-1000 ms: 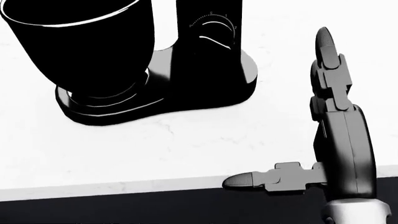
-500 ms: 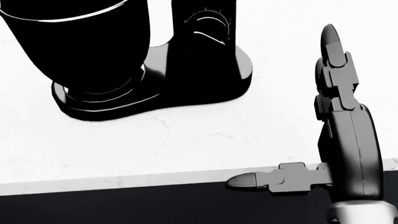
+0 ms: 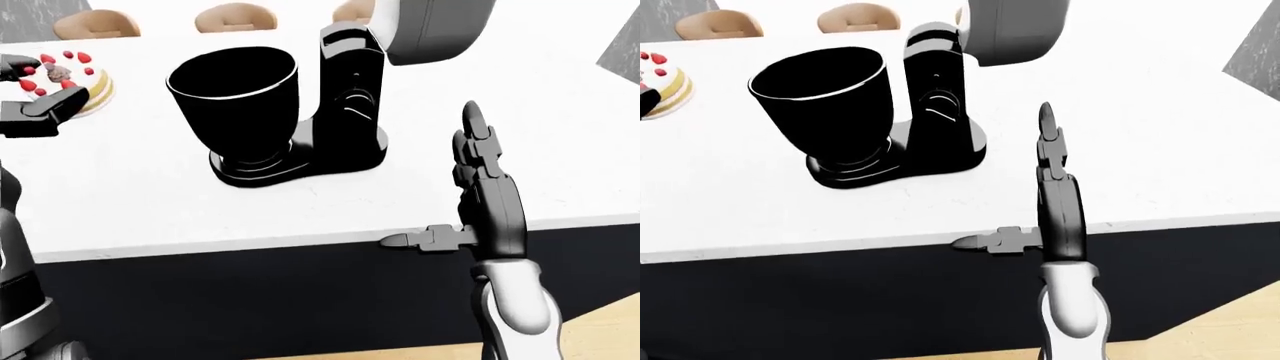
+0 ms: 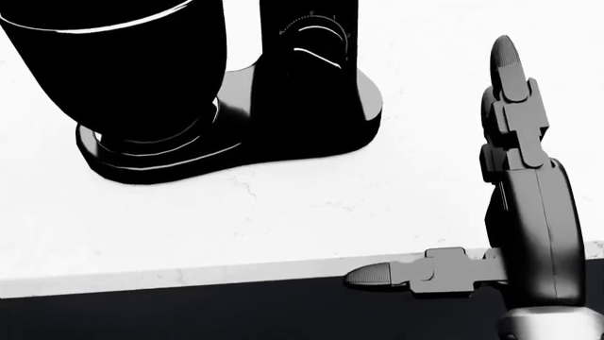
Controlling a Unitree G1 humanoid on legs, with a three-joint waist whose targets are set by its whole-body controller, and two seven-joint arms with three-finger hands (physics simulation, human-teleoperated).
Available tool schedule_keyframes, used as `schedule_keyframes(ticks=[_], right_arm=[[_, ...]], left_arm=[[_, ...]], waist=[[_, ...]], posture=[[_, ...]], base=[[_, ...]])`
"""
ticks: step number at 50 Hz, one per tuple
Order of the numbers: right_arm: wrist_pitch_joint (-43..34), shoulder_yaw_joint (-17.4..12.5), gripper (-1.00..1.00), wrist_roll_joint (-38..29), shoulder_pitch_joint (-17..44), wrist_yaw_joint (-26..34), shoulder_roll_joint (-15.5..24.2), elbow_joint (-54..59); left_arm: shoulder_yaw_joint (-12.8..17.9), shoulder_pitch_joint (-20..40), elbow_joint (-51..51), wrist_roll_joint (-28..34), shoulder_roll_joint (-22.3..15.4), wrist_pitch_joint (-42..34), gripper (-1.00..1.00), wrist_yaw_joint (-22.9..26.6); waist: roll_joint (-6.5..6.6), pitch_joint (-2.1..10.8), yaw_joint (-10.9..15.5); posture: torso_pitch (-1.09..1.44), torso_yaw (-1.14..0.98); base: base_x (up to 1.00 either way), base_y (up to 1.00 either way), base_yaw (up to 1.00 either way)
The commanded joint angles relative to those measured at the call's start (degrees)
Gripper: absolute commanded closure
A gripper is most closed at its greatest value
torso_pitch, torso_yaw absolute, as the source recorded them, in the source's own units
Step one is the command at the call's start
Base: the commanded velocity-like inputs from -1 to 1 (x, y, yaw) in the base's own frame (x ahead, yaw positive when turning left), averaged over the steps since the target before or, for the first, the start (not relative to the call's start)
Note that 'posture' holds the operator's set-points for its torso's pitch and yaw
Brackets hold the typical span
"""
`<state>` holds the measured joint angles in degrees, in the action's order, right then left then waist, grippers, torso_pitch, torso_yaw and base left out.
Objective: Place the cake in the stand mixer bowl.
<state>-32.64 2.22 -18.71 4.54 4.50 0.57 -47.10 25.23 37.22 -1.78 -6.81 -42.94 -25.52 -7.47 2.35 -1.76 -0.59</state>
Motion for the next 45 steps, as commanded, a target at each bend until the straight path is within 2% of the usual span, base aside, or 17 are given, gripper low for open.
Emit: schedule_keyframes(ticks=[1,21,34,45], right_arm=[[1.5,0.1,-1.0,-0.1,1.1,-0.2,0.1,-1.9],[0.6,-0.3,-1.0,0.1,1.1,0.3,0.2,-3.5],[0.9,-0.2,-1.0,0.2,1.1,0.0,0.2,-3.0],[0.9,-0.2,-1.0,0.0,0.9,0.1,0.2,-3.4]], left_arm=[[0.9,2.1,1.7,-0.3,-1.5,1.2,1.0,-0.6],[-3.5,12.7,2.9,-2.3,-2.5,-3.5,1.0,-0.3],[-5.8,16.1,5.3,0.1,0.4,-5.7,1.0,1.0],[-7.0,15.8,6.9,2.2,4.3,-5.7,1.0,2.0]], waist=[[0.39,1.16,0.0],[0.03,0.9,0.0],[-0.33,0.85,0.1],[-0.74,0.92,0.3]], posture=[[0.0,0.0],[0.0,0.0],[0.0,0.0],[0.0,0.0]], base=[[0.0,0.0,0.0],[0.0,0.0,0.0],[0.0,0.0,0.0],[0.0,0.0,0.0]])
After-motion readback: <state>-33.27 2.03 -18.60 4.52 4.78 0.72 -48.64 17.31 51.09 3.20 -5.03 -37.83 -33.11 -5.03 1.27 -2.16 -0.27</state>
